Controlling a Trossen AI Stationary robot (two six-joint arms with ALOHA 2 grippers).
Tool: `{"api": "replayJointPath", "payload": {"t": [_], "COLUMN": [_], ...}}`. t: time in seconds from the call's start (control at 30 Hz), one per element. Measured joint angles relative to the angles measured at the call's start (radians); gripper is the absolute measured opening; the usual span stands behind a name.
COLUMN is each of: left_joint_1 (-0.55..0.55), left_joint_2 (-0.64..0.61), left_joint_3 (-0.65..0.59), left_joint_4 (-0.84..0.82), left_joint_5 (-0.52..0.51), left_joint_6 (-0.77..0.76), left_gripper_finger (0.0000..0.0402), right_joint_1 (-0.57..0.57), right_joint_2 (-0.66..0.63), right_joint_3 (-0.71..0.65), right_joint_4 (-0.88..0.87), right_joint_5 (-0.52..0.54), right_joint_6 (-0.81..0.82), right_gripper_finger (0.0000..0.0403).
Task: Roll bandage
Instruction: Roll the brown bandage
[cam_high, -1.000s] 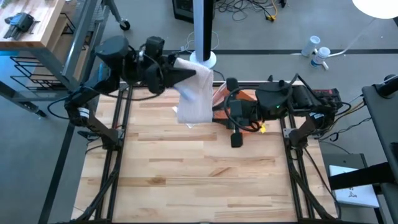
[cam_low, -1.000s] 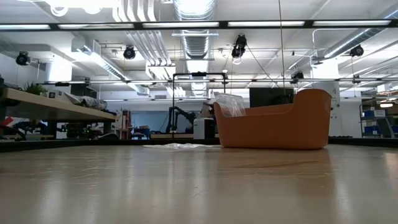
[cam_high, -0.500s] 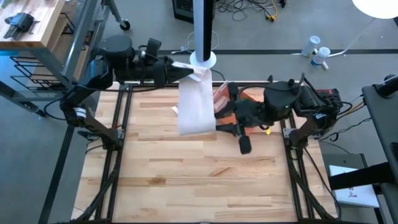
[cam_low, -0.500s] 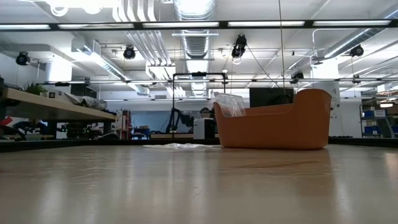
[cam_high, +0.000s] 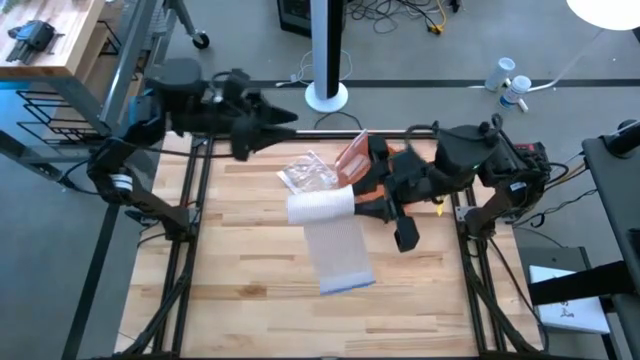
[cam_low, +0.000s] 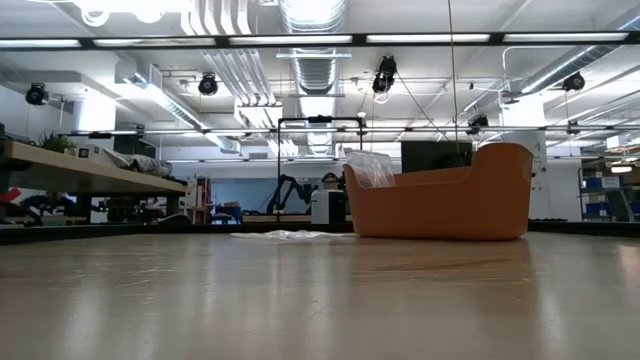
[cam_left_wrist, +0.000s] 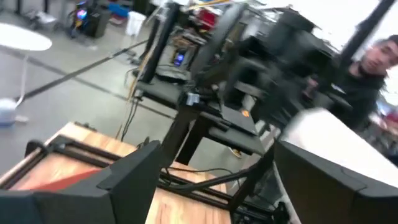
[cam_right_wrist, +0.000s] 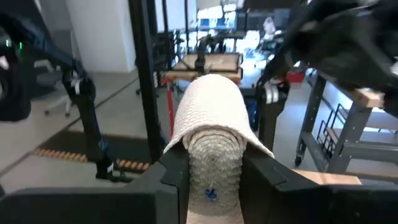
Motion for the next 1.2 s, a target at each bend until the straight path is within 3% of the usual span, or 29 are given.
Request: {"api": "replayJointPath", "payload": {"t": [0.3, 0.57, 0.7, 0.8, 1.03, 1.2], "left_joint_1": [-0.129, -0.198, -0.198, -0.198, -0.198, -0.200], "left_joint_2": [-0.020, 0.062, 0.097, 0.107, 0.123, 0.169], "left_joint_3": [-0.010, -0.011, -0.011, -0.011, -0.011, -0.014], "left_joint_4": [0.004, 0.058, 0.075, 0.063, 0.071, 0.096], "left_joint_5": [-0.001, -0.074, -0.169, -0.184, -0.103, -0.102], "left_joint_6": [0.273, 0.481, 0.511, 0.517, 0.502, 0.489], "left_gripper_finger": [0.0296, 0.0291, 0.0282, 0.0277, 0.0263, 0.0235], "right_joint_1": [-0.031, -0.046, -0.048, -0.046, -0.047, -0.048], "right_joint_2": [-0.042, -0.062, -0.063, -0.063, -0.067, -0.067], "right_joint_3": [0.000, 0.000, 0.000, 0.000, 0.000, 0.000], "right_joint_4": [0.066, 0.134, 0.131, 0.131, 0.133, 0.144], "right_joint_5": [0.048, 0.048, 0.049, 0.047, 0.047, 0.047], "right_joint_6": [-0.037, -0.088, -0.076, -0.070, -0.071, -0.088], "right_gripper_finger": [0.0087, 0.0088, 0.0089, 0.0091, 0.0089, 0.0090]}}
